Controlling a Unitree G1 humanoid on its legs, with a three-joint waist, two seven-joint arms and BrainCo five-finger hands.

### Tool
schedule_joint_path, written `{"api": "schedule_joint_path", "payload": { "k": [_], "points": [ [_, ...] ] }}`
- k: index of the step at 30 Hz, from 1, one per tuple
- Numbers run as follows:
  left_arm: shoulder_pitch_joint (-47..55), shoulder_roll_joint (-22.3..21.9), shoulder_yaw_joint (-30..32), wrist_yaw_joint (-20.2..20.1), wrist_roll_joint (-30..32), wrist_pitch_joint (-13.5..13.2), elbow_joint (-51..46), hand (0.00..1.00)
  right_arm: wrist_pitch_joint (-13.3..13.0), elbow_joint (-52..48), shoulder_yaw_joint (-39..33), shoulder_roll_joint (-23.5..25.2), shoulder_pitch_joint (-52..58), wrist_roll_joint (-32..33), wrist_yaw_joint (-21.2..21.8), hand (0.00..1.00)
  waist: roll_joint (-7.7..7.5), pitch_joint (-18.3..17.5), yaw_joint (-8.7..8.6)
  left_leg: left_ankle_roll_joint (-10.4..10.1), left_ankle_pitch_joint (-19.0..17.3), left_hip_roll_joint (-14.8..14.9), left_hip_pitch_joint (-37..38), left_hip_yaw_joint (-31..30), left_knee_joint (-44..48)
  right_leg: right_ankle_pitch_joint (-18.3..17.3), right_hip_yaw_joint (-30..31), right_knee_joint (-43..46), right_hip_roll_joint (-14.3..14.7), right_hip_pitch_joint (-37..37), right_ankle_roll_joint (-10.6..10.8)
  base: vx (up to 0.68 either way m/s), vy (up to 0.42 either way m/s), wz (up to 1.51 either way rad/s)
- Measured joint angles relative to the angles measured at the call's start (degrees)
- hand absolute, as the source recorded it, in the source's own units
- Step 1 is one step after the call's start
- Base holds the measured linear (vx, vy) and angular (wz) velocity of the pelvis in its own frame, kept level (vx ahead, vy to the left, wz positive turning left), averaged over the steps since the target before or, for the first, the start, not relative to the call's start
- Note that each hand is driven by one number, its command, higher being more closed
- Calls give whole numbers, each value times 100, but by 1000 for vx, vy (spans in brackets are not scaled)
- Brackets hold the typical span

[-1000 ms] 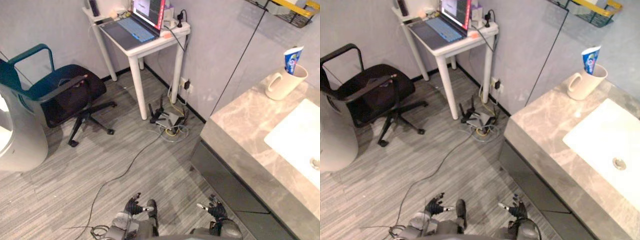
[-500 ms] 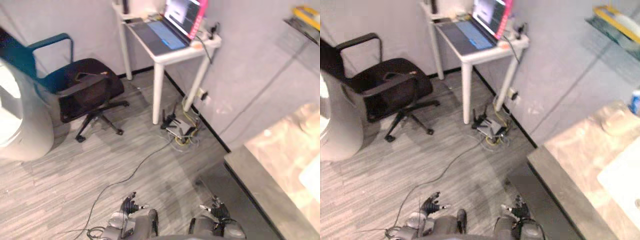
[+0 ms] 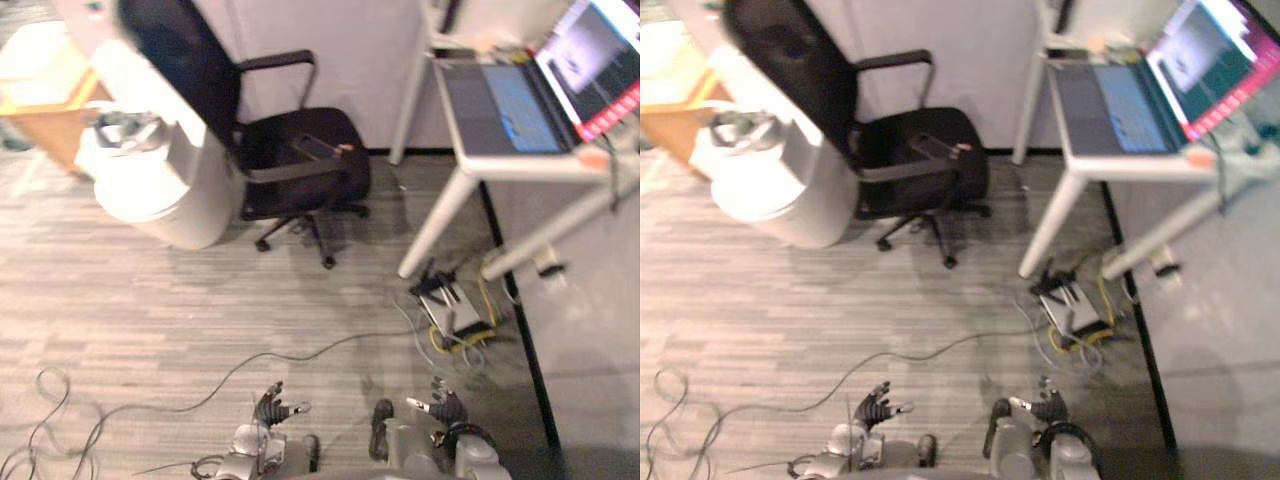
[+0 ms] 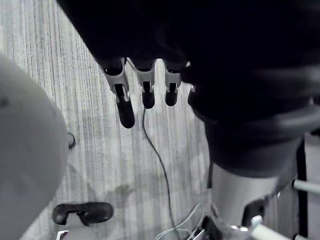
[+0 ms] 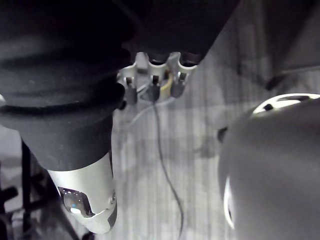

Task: Organize washtable

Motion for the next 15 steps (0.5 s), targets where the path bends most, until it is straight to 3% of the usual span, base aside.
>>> {"api": "schedule_joint_path", "payload": {
  "k": [1, 2, 5, 9, 12, 15],
  "points": [
    [6, -3, -10, 5, 0, -8, -5, 0, -2, -7, 2, -24, -10, 0, 0, 0, 36, -21, 1, -28, 265, 99, -41, 58, -131, -82, -59, 42, 8, 49, 53, 187, -41, 105],
    [-9, 5, -40, 9, -3, -22, -21, 0, -14, -4, 7, -60, -49, 4, 0, 0, 94, -83, 46, 178, 721, 210, -188, 237, -84, -326, -136, 145, -3, 108, 175, 156, -22, 60],
    [3, 144, -53, 11, -4, -43, -87, 0, -6, 46, -13, 122, -73, 6, 14, 0, -146, -164, 161, 309, 878, 157, -323, 1026, -65, -373, -342, -43, -158, 225, 232, 94, 10, 43],
    [32, 227, -231, -7, 105, -38, -88, 0, 0, 51, -57, 402, 51, 7, 6, 0, -173, -201, 111, 496, 1229, 119, -303, 2555, -336, -257, -856, -452, -282, 623, 384, 3, 58, 59],
    [103, 230, -232, -16, 230, -24, -34, 0, -1, 34, -65, 467, 100, 11, 9, 0, -140, -299, -15, 564, 1578, -24, -137, 2688, -963, -189, -1143, -634, -260, 768, 439, -74, 43, 60],
    [147, 277, -225, -16, 357, -17, 31, 0, -2, 35, -106, 506, 101, 11, 45, 0, -106, -337, -19, 563, 1870, -78, 89, 2543, -1554, -85, -1181, -706, -149, 831, 413, -107, 27, 27]
  ]
}}
